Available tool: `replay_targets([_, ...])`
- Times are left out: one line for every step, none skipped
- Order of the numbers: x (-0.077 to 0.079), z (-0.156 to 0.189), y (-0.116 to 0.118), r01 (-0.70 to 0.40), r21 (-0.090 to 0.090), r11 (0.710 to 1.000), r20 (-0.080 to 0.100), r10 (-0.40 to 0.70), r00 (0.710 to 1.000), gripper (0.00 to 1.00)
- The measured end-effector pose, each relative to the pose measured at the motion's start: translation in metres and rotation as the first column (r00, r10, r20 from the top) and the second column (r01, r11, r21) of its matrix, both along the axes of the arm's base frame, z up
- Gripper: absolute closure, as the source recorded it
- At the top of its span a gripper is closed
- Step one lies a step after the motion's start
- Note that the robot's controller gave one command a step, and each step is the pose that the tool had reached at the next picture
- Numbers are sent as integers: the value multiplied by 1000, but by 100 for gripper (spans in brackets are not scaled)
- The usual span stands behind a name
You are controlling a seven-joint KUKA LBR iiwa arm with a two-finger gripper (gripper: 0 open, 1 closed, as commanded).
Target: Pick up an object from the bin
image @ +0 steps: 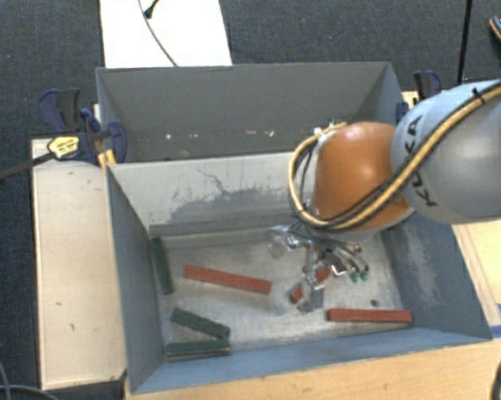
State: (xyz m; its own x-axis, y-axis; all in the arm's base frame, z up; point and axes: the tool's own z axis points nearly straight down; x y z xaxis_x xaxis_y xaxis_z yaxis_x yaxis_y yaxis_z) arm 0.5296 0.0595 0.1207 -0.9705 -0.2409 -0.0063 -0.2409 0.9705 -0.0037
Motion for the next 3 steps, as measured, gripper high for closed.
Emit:
replay_targets([0, -53, 55, -13, 5, 1000, -9, 13, 1000, 0])
replay_targets([1, -50, 51, -6, 3, 1000, -6, 6, 1000, 100])
replay_targets([13, 63, 92, -54, 6, 999, 4, 54, 999, 100])
